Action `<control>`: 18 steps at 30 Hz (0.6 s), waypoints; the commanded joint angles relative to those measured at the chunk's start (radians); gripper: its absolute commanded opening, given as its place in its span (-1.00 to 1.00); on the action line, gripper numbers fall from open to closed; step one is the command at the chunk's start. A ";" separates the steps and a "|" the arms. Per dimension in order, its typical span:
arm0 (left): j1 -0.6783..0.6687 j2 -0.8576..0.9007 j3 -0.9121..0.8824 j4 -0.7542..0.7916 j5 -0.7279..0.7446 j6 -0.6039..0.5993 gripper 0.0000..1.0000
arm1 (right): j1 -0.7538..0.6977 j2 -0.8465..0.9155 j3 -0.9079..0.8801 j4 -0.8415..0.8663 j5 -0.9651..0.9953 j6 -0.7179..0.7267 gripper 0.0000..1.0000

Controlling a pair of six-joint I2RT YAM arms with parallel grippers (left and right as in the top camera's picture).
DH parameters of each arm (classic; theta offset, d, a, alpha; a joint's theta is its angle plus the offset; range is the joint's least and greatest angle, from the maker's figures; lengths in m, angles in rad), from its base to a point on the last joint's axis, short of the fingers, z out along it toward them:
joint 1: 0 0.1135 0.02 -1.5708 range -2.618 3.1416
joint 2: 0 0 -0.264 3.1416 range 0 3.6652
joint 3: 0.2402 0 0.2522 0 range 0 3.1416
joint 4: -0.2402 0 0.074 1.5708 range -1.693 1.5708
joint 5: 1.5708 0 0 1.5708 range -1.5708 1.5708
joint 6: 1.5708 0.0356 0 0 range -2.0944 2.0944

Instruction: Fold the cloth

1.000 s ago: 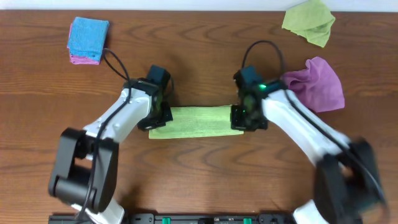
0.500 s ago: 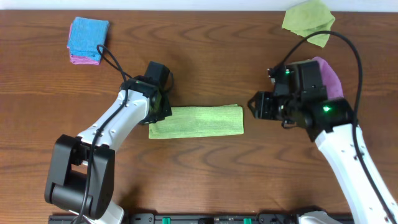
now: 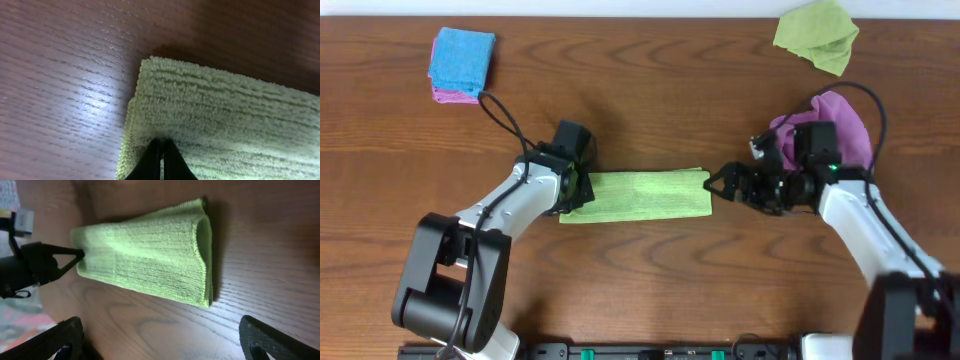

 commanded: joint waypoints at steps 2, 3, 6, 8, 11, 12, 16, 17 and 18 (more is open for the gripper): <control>-0.003 -0.001 -0.027 0.022 0.013 -0.025 -0.88 | 0.027 0.089 -0.010 0.037 -0.045 -0.032 0.99; -0.003 -0.001 -0.032 0.026 0.014 -0.025 -0.88 | 0.028 0.109 -0.010 0.050 -0.045 -0.031 0.99; -0.003 -0.001 -0.044 0.043 0.013 -0.027 -0.88 | 0.027 0.159 -0.010 0.088 -0.044 -0.026 0.98; -0.003 -0.001 -0.045 0.049 0.014 -0.027 -0.88 | 0.028 0.183 -0.010 0.111 -0.037 -0.020 0.99; -0.003 -0.001 -0.045 0.049 0.018 -0.027 -0.89 | 0.036 0.222 -0.010 0.149 -0.038 0.003 0.96; -0.003 -0.001 -0.045 0.048 0.018 -0.027 -0.88 | 0.042 0.234 -0.010 0.164 -0.039 0.008 0.95; -0.003 -0.001 -0.045 0.049 0.019 -0.027 -0.88 | 0.075 0.267 -0.010 0.220 -0.038 0.043 0.90; -0.003 -0.001 -0.045 0.049 0.021 -0.027 -0.89 | 0.092 0.272 -0.010 0.235 -0.037 0.055 0.88; -0.003 -0.001 -0.045 0.049 0.021 -0.027 -0.89 | 0.109 0.278 -0.010 0.251 -0.038 0.067 0.86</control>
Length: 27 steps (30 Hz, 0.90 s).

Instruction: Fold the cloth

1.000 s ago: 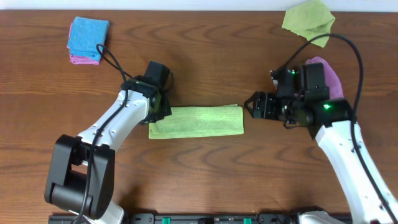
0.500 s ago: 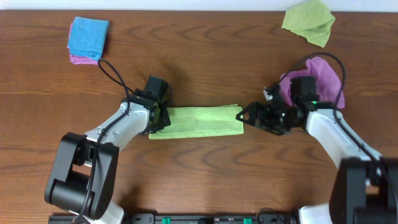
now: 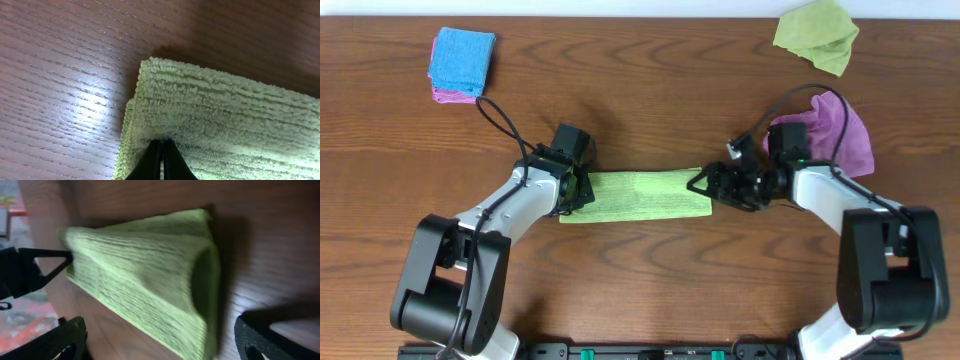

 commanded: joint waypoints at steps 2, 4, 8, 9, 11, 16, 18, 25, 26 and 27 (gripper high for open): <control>-0.003 0.007 -0.016 0.003 0.020 -0.015 -0.89 | 0.080 0.051 -0.009 0.034 0.039 0.063 0.80; -0.003 0.007 -0.016 0.003 0.022 -0.015 -0.89 | 0.109 0.051 -0.009 0.042 0.072 0.080 0.50; -0.001 0.006 -0.015 -0.013 0.026 -0.014 -0.89 | 0.117 0.051 0.012 0.003 0.114 0.092 -0.94; -0.001 0.003 -0.009 -0.027 0.026 -0.013 -0.89 | 0.108 0.049 0.030 -0.029 0.114 0.092 -0.97; -0.001 -0.010 0.014 -0.062 0.027 -0.013 -0.89 | 0.091 0.047 0.079 -0.110 0.130 0.086 -0.97; -0.001 -0.108 0.117 -0.186 0.025 -0.003 -0.89 | 0.060 0.015 0.264 -0.427 0.348 0.042 -0.97; -0.001 -0.174 0.163 -0.235 0.025 -0.003 -0.89 | 0.058 -0.004 0.343 -0.564 0.496 0.039 -0.97; -0.001 -0.448 0.248 -0.389 0.026 -0.048 -0.89 | 0.121 -0.035 0.547 -0.855 0.943 0.156 -0.97; -0.001 -0.484 0.249 -0.397 0.026 -0.052 -0.89 | 0.142 -0.035 0.547 -0.845 0.941 0.158 -0.97; -0.001 -0.529 0.249 -0.406 0.026 -0.052 -0.89 | 0.167 -0.034 0.545 -0.832 0.941 0.174 -0.97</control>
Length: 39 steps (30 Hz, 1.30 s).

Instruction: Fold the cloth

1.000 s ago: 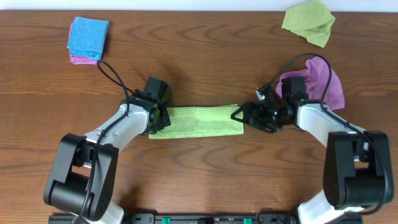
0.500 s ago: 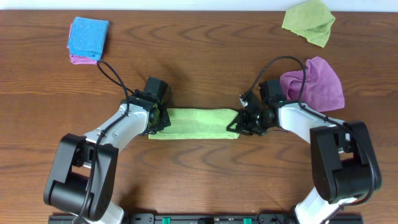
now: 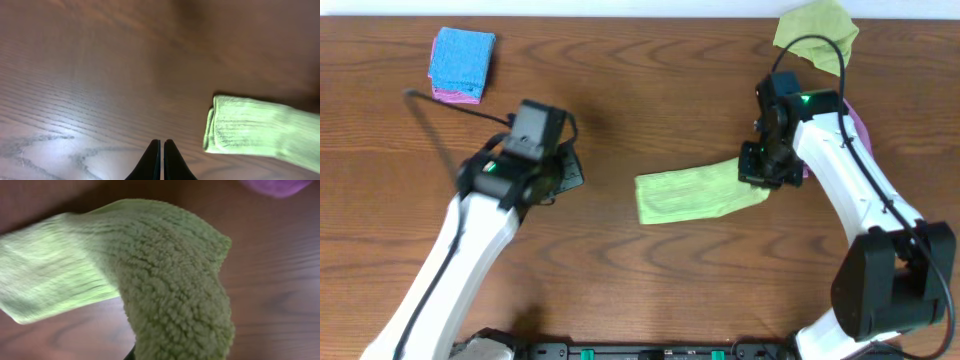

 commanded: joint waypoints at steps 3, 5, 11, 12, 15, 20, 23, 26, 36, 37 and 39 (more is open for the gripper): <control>0.003 -0.193 0.010 -0.046 -0.003 -0.030 -0.89 | 0.170 0.011 0.000 0.070 0.162 0.064 -0.97; 0.003 -0.269 0.010 -0.064 -0.003 -0.036 -0.88 | 0.253 0.037 -0.005 0.101 0.182 0.075 -0.97; 0.003 -0.385 0.010 -0.113 0.001 -0.036 -0.89 | 0.380 0.113 -0.005 0.156 0.204 0.106 -0.97; 0.003 -0.394 0.010 -0.124 0.001 -0.036 -0.88 | 0.396 0.123 -0.005 0.167 0.200 0.106 -0.97; 0.003 -0.401 0.010 -0.152 0.000 -0.035 -0.88 | 0.431 0.144 -0.005 0.175 0.187 0.106 -0.92; 0.003 -0.401 0.010 -0.164 -0.002 -0.035 -0.87 | 0.479 0.151 -0.005 0.209 0.030 0.105 0.27; 0.003 -0.397 0.009 -0.164 -0.016 -0.023 -0.82 | 0.499 0.151 -0.005 0.272 -0.132 0.064 0.61; 0.003 -0.388 0.009 -0.167 -0.018 -0.004 -0.80 | 0.493 0.151 -0.002 0.297 -0.185 0.048 0.54; 0.002 -0.336 -0.166 -0.010 0.076 0.002 0.91 | 0.306 0.097 0.129 0.120 -0.187 -0.046 -0.98; 0.002 -0.329 -0.198 0.033 0.117 0.002 0.91 | 0.286 0.089 0.135 0.114 -0.180 -0.051 -0.97; 0.002 -0.309 -0.268 0.152 0.233 0.002 0.91 | 0.241 0.076 0.136 0.111 -0.150 -0.056 -0.97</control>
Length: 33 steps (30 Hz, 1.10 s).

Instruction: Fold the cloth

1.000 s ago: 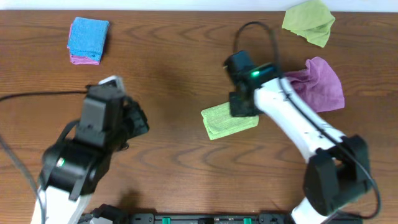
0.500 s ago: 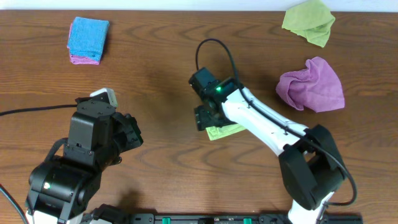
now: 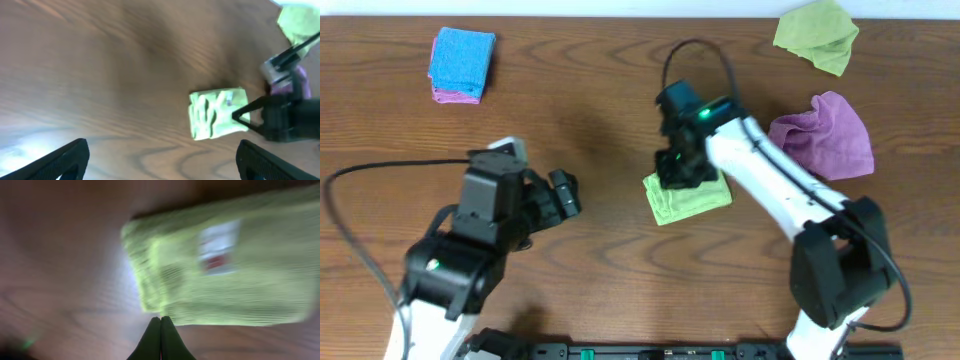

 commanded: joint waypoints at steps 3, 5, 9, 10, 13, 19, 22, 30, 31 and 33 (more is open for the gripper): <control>-0.009 0.076 -0.192 0.292 0.294 -0.008 0.91 | -0.118 -0.045 0.019 -0.018 0.056 -0.043 -0.97; -0.017 0.124 -0.259 0.419 0.333 -0.035 0.91 | -0.168 -0.045 0.004 -0.012 0.048 -0.045 -0.97; -0.028 0.253 -0.334 0.623 0.420 -0.068 0.91 | -0.259 -0.045 -0.029 0.005 0.001 -0.060 -0.97; -0.032 0.293 -0.338 0.668 0.441 -0.081 0.91 | -0.283 -0.045 -0.044 0.013 -0.010 -0.062 -0.97; -0.051 0.412 -0.339 0.794 0.481 -0.123 0.90 | -0.319 -0.044 -0.090 0.053 -0.042 -0.063 -0.97; -0.091 0.607 -0.338 1.022 0.558 -0.222 0.91 | -0.330 -0.044 -0.179 0.149 -0.041 -0.082 -0.97; -0.109 0.655 -0.338 1.050 0.552 -0.241 0.91 | -0.330 -0.043 -0.217 0.204 -0.041 -0.082 -0.98; -0.146 0.741 -0.338 1.066 0.523 -0.271 0.91 | -0.330 -0.034 -0.282 0.312 -0.055 -0.082 -0.98; -0.150 0.750 -0.338 1.074 0.522 -0.280 0.91 | -0.330 -0.027 -0.285 0.318 -0.060 -0.082 -0.97; -0.155 0.764 -0.338 1.093 0.519 -0.289 0.91 | -0.329 -0.013 -0.286 0.325 -0.071 -0.081 -0.97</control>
